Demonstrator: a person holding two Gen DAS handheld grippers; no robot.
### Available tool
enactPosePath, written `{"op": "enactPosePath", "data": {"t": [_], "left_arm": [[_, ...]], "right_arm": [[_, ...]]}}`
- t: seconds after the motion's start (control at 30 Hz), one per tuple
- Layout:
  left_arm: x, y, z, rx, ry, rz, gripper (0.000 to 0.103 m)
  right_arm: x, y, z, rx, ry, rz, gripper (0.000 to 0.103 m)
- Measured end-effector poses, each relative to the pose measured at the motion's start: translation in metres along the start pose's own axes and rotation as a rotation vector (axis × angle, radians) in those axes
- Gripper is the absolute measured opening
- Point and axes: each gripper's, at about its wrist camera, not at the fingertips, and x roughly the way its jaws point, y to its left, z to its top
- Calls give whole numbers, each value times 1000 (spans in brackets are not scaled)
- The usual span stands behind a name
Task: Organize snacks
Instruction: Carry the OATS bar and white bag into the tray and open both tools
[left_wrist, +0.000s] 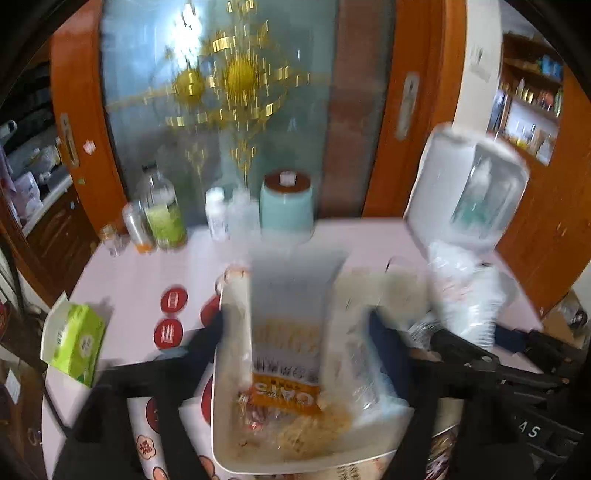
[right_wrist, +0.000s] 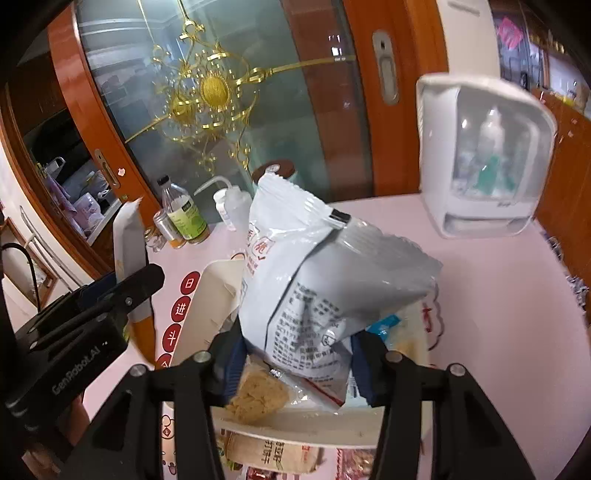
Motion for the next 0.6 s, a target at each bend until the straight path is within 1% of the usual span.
{"op": "enactPosePath", "data": {"t": [0.03, 0.07, 0.1, 0.13, 0.3, 0.37, 0.47, 0.6], "left_arm": [[9, 2, -3, 1, 26, 12, 87], [16, 5, -7, -3, 53, -3, 87], [21, 8, -10, -11, 71, -18, 87], [24, 12, -14, -27, 82, -29, 87], [23, 30, -25, -107, 71, -42, 87], [18, 34, -29, -129, 43, -39, 87], [5, 37, -33, -138, -9, -26, 87], [-10, 36, -36, -135, -36, -12, 87]], "right_arm": [[6, -1, -3, -3, 11, -27, 67], [10, -2, -6, -13, 14, -48, 70], [13, -3, -10, -27, 12, -55, 78], [14, -2, -12, -31, 13, -57, 82], [12, -2, -25, -34, 28, -59, 83], [12, -4, -26, -27, 32, -56, 83], [9, -3, -31, -25, 34, -61, 83], [1, 0, -37, -23, 30, -57, 83]]}}
